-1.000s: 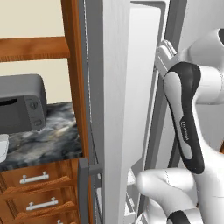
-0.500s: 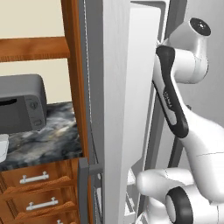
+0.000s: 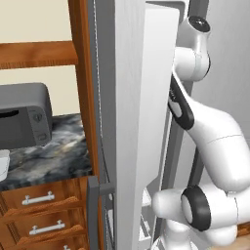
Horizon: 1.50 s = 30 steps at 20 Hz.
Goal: Take the carrot and bell pepper out of the freezer and place them in the tupperware container on the counter. Then put the tupperware containing the vegetables back in the freezer.
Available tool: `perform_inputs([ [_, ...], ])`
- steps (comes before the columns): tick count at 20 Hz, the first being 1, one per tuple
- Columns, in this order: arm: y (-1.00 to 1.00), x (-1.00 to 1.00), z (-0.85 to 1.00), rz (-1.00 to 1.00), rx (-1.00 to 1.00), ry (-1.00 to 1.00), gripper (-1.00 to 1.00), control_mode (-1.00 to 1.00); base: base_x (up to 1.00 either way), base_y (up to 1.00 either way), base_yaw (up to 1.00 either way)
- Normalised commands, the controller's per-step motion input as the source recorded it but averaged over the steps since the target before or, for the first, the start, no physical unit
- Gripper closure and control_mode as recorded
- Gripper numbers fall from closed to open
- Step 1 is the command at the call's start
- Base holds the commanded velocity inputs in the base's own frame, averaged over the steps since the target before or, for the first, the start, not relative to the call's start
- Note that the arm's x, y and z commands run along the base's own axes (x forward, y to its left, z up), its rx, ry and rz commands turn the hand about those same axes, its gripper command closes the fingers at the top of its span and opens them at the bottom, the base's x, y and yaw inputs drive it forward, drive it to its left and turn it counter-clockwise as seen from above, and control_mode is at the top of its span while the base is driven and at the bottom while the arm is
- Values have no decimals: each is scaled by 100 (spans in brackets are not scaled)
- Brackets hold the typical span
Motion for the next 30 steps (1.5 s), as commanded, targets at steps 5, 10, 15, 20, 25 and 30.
perform_inputs([
  [5,7,51,-16,-4,-4,2,-100,-100,0,0,0],
  [10,2,42,-10,-3,-5,0,-100,-100,0,0,0],
  [15,0,46,-17,-1,-4,1,-100,-100,0,0,0],
  [20,0,50,-24,0,-1,5,-100,-100,0,0,0],
  [25,0,49,-21,0,-2,8,-100,-100,0,0,0],
  [30,1,49,-14,0,-3,10,-100,-100,0,0,0],
])
